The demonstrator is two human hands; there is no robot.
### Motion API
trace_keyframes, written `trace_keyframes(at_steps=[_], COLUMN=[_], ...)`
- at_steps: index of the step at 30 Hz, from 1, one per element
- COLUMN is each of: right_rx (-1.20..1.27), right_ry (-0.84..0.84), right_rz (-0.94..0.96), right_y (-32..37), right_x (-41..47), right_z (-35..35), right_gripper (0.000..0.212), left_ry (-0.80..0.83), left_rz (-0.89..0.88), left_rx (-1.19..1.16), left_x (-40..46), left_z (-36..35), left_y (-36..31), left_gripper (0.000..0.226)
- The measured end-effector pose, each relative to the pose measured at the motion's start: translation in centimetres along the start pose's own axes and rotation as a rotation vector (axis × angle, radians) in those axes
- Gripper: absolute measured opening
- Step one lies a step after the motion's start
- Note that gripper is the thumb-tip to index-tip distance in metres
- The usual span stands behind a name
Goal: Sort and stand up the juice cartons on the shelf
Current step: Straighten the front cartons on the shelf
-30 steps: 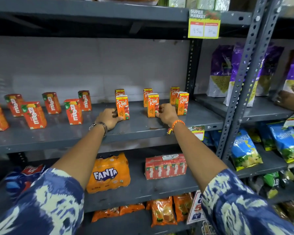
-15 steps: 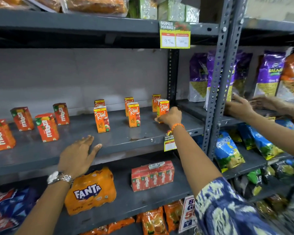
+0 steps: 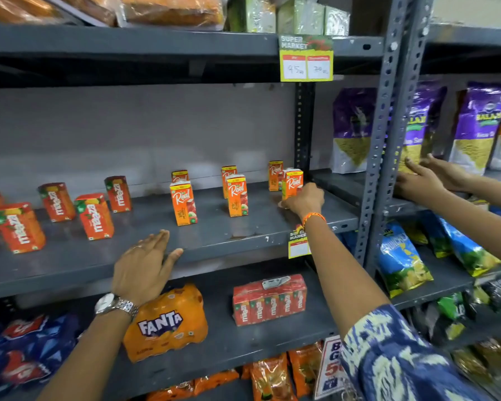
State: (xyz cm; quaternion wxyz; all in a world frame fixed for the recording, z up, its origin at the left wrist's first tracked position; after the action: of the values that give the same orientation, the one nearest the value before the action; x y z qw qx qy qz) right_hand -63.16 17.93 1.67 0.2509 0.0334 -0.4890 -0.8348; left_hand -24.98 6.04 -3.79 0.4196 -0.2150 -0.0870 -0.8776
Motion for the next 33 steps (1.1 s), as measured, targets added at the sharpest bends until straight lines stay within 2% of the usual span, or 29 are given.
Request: trace_keyframes(at_steps=[3, 4, 6, 7, 9, 11, 13, 15, 19, 20, 22, 24, 27, 31, 33], right_rx=[0.066, 0.026, 0.085, 0.144, 0.276, 0.42, 0.44, 0.421, 0.283, 0.206, 0.066, 0.019, 0.026, -0.006, -0.027], right_ry=[-0.039, -0.131, -0.241, -0.232, -0.074, 0.283, 0.51, 0.604, 0.685, 0.683, 0.677, 0.652, 0.586, 0.581, 0.552], right_rz=[0.017, 0.069, 0.247, 0.357, 0.513, 0.541, 0.55, 0.533, 0.49, 0.528, 0.59, 0.594, 0.576, 0.537, 0.533], right_y=[1.3, 1.7, 4.4, 6.1, 9.1, 12.3, 14.9, 17.1, 20.2, 20.8, 21.7, 21.9, 22.0, 21.9, 21.8], right_x=[-2.8, -3.9, -6.8, -8.6, -12.1, -15.4, -17.8, -19.4, -20.8, -21.2, -22.0, -22.7, -23.1, -23.3, -23.2], right_z=[-0.2, 0.3, -0.1, -1.6, -5.7, -11.9, -17.0, -21.2, -26.9, -27.8, -29.2, -30.0, -30.3, -30.8, -30.7], right_gripper=[0.069, 0.065, 0.057, 0.052, 0.043, 0.038, 0.037, 0.035, 0.032, 0.028, 0.025, 0.036, 0.04, 0.051, 0.05], left_ry=[0.005, -0.036, -0.203, -0.297, -0.446, -0.558, -0.628, -0.586, -0.164, -0.104, -0.015, 0.063, 0.094, -0.01, -0.015], left_rz=[-0.012, 0.006, 0.078, 0.13, 0.272, 0.443, 0.557, 0.607, 0.509, 0.508, 0.538, 0.527, 0.482, 0.495, 0.483], left_rx=[-0.206, -0.32, -0.458, -0.478, -0.518, -0.538, -0.548, -0.548, -0.468, -0.462, -0.477, -0.503, -0.581, -0.633, -0.612], left_x=[-0.5, -0.9, -2.0, -2.8, -3.9, -5.1, -5.7, -5.6, -1.9, -1.2, -0.3, 0.3, 0.9, 1.1, 1.2], left_z=[0.8, 1.5, 3.5, 4.5, 6.3, 7.5, 8.5, 9.2, 8.0, 7.6, 6.5, 5.4, 4.3, 4.0, 3.8], left_y=[1.0, 1.7, 4.8, 6.9, 11.3, 16.5, 20.4, 23.8, 27.3, 28.1, 29.6, 30.5, 31.1, 31.5, 31.2], left_gripper=[0.063, 0.058, 0.048, 0.043, 0.033, 0.028, 0.029, 0.03, 0.002, 0.005, 0.027, 0.043, 0.05, 0.038, 0.041])
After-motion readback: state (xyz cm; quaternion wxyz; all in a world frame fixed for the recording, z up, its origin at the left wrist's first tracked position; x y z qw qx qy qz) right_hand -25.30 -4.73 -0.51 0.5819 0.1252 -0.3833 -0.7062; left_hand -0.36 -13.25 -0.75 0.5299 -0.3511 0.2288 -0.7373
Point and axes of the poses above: each hand's wrist, its own x-axis towards the middle knuckle, its own z-axis out of the back of the hand, y = z × x, the point moved 7 cm from there along x, towards the middle knuckle, and after that the axes turned 2 degrees about y, right-handed, at the moved point
